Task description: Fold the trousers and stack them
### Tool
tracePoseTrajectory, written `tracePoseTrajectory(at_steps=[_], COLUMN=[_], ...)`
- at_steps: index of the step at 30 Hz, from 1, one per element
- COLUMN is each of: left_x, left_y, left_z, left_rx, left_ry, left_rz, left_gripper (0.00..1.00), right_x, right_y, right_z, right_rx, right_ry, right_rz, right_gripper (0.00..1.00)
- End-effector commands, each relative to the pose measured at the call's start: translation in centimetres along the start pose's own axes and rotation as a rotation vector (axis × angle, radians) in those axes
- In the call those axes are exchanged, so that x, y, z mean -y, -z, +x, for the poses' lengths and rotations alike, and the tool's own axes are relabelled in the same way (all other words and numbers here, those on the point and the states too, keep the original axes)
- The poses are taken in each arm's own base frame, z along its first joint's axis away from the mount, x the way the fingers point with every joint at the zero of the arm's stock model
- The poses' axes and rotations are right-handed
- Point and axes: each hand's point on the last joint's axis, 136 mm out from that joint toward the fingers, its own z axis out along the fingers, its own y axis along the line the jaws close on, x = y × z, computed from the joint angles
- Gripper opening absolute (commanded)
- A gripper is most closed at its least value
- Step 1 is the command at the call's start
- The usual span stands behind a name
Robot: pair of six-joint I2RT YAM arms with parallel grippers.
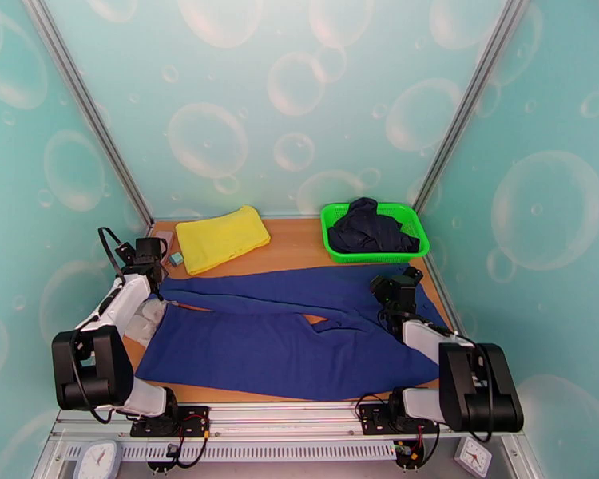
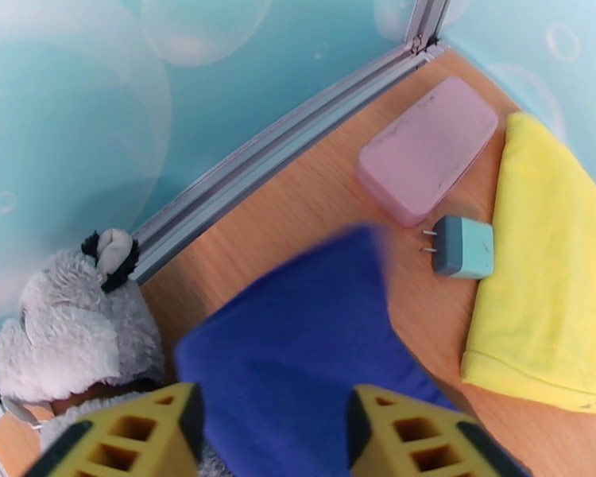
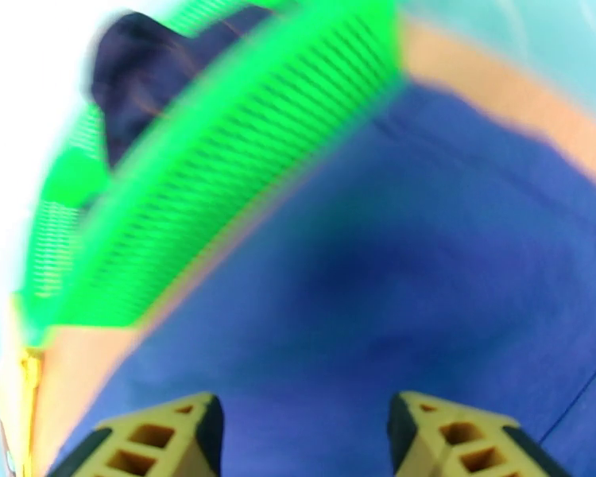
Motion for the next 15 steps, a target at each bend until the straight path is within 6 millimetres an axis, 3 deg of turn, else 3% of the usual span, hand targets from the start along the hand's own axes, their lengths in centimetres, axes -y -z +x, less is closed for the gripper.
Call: tracePoseTrajectory(at_steps=[1, 2, 4, 7, 9, 12, 15], left_x=[2.9, 4.3, 8.3, 14.3, 16.9, 19.4, 21.9], left_y=[4.8, 5.9, 8.3, 11.3, 13.0, 14.9, 16.0], left_z=[-2.7, -2.5, -1.0, 2.7, 5.9, 9.3, 12.8], left_rx=[0.177, 0.191, 0.188, 0.093, 0.012, -0.016, -0.075], left_ry=[0.027, 0.015, -0.035, -0.114, -0.170, -0.247, -0.289], left_rz=[0.149, 0.208, 0.366, 0.655, 0.806, 0.868, 0.935], left_gripper=[0.67, 0.68, 0.70, 0.72, 0.73, 0.74, 0.75], right_x=[-2.3, -3.5, -6.3, -8.9, -9.4, -9.1, -7.5], right_y=[1.5, 1.4, 0.1, -2.4, -3.9, -5.4, -6.2], right_z=[-1.9, -1.8, 0.4, 4.4, 6.5, 8.4, 9.4], right_rx=[0.094, 0.081, -0.033, -0.206, -0.287, -0.364, -0.417], right_ry=[0.175, 0.184, 0.187, 0.233, 0.239, 0.194, 0.152], right_rz=[0.033, -0.015, -0.157, -0.241, -0.249, -0.245, -0.179], right_gripper=[0.61, 0.61, 0.62, 0.61, 0.61, 0.60, 0.60])
